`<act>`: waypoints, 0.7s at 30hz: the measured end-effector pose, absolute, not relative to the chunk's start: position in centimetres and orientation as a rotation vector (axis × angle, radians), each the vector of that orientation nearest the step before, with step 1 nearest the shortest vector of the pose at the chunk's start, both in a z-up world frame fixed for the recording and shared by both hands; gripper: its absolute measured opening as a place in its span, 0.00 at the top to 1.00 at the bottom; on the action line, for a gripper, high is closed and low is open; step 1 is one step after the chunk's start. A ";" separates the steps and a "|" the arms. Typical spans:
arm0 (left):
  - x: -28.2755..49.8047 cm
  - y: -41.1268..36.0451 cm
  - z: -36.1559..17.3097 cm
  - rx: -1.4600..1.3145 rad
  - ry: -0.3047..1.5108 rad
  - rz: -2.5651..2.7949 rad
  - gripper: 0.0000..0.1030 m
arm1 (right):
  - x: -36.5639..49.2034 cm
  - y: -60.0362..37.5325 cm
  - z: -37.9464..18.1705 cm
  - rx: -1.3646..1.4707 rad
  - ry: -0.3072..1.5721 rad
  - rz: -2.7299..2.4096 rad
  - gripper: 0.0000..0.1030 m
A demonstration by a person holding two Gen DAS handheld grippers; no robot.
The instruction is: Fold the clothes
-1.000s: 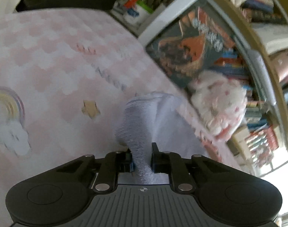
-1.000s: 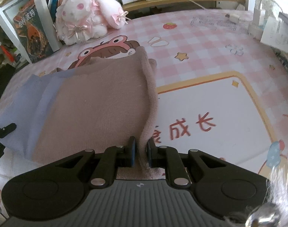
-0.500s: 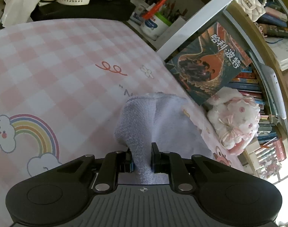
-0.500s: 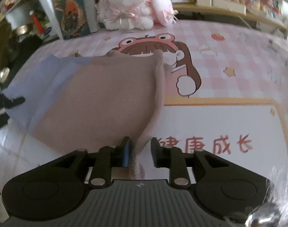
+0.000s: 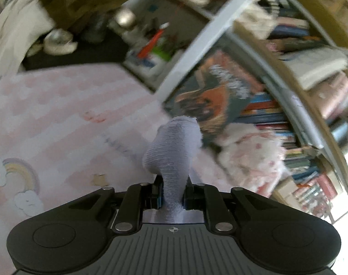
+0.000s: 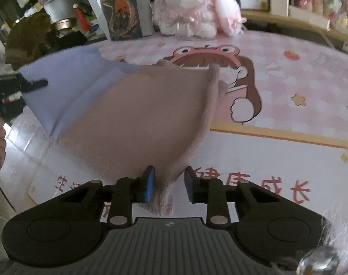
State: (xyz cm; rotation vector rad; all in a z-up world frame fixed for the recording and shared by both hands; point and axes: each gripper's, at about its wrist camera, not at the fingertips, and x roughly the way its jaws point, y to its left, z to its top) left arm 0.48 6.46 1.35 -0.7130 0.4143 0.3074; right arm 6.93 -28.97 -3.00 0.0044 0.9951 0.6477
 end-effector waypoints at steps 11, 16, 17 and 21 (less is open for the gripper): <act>1.1 -10.2 5.6 -0.269 0.485 0.103 0.86 | 9.0 -29.8 -4.2 0.051 1.031 0.832 0.79; 1.6 -18.2 0.6 0.078 0.688 0.060 0.80 | 9.7 -31.0 -4.5 0.067 1.053 0.900 0.79; 1.4 -19.0 -0.3 0.129 0.702 0.076 0.79 | 9.9 -31.4 -4.5 0.070 1.058 0.910 0.78; 1.2 -20.9 -1.5 0.229 0.712 0.054 0.43 | 10.6 -34.0 -4.4 0.115 1.081 0.912 0.71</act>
